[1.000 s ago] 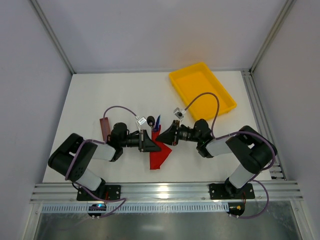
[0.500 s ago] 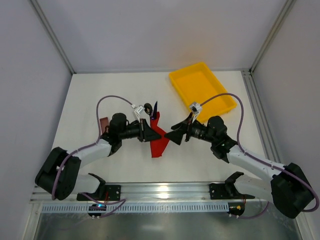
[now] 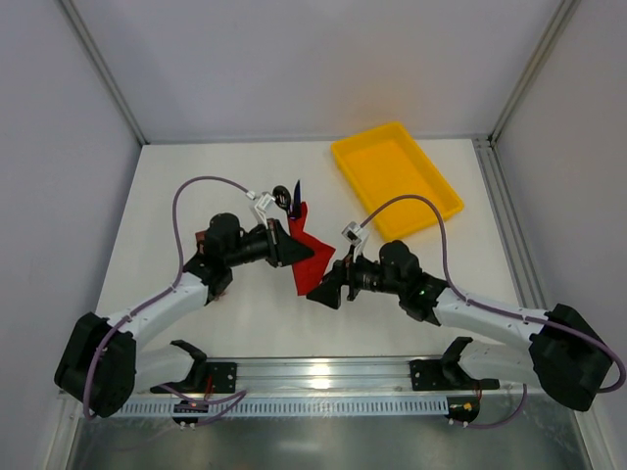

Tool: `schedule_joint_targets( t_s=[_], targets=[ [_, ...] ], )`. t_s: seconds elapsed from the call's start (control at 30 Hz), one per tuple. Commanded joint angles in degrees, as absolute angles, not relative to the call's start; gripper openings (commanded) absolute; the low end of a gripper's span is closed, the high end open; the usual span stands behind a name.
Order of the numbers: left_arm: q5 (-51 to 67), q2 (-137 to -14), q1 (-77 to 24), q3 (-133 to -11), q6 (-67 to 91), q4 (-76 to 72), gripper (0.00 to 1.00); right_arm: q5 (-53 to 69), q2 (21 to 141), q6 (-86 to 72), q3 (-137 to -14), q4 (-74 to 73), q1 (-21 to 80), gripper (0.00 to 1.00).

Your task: Place the utensils on the paper napkin and roll it up

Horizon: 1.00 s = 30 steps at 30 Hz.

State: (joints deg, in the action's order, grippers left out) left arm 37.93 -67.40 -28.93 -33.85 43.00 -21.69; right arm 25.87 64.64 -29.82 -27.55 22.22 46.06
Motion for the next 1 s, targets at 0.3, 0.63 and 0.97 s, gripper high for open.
schedule_joint_targets(
  t_s=[0.3,0.63,0.97],
  targets=[
    [38.9,-64.6,-29.5,-35.9,46.4,-27.9,0.00,26.1,69.4,-32.8,-28.5,37.8,47.4,0.88],
    [38.8,-63.5,-29.6,-35.6,47.6,-28.8,0.00,28.7,71.6,-34.8,-24.3,49.1,47.5,0.48],
    [39.6,-64.2,-29.5,-36.6,48.3,-28.4,0.00,29.4,72.4,-34.1,-22.1,52.5,47.5,0.06]
  ],
)
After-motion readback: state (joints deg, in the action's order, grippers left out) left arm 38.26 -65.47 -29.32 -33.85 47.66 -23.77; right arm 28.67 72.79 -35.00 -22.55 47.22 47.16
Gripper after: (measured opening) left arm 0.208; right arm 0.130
